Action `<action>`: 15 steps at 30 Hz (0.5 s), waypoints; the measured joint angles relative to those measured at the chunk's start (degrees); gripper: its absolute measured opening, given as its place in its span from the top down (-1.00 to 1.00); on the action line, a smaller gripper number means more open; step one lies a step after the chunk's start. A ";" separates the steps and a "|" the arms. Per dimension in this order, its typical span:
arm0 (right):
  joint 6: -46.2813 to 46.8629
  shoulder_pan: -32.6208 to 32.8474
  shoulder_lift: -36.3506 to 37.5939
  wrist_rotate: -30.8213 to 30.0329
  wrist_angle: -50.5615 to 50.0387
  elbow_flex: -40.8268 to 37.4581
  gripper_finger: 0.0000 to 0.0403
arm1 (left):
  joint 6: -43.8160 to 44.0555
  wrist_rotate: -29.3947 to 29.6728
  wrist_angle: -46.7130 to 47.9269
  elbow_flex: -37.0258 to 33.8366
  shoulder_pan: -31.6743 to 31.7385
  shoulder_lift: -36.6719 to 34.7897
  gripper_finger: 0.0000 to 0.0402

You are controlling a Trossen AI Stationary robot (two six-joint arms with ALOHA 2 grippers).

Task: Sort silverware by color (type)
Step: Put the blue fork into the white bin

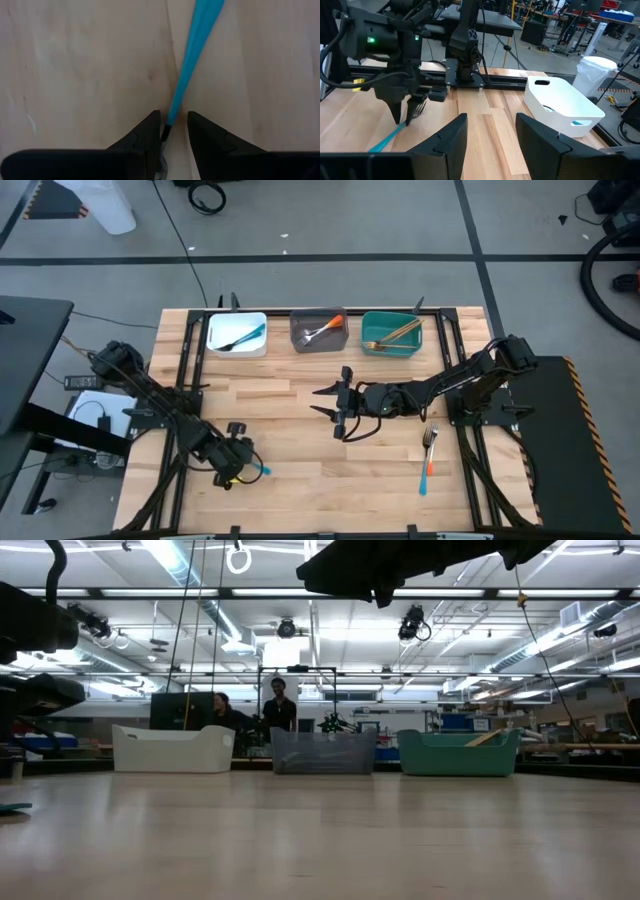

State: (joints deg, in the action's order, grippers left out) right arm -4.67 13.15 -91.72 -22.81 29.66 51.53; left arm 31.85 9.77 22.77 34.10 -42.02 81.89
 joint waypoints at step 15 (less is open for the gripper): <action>0.17 0.00 0.00 0.01 0.02 0.00 0.12 | -0.64 -0.44 1.04 0.20 0.02 2.03 0.86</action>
State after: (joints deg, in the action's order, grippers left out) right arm -4.49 13.15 -91.72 -22.79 29.68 51.53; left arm 31.21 9.33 23.80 34.30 -42.00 83.92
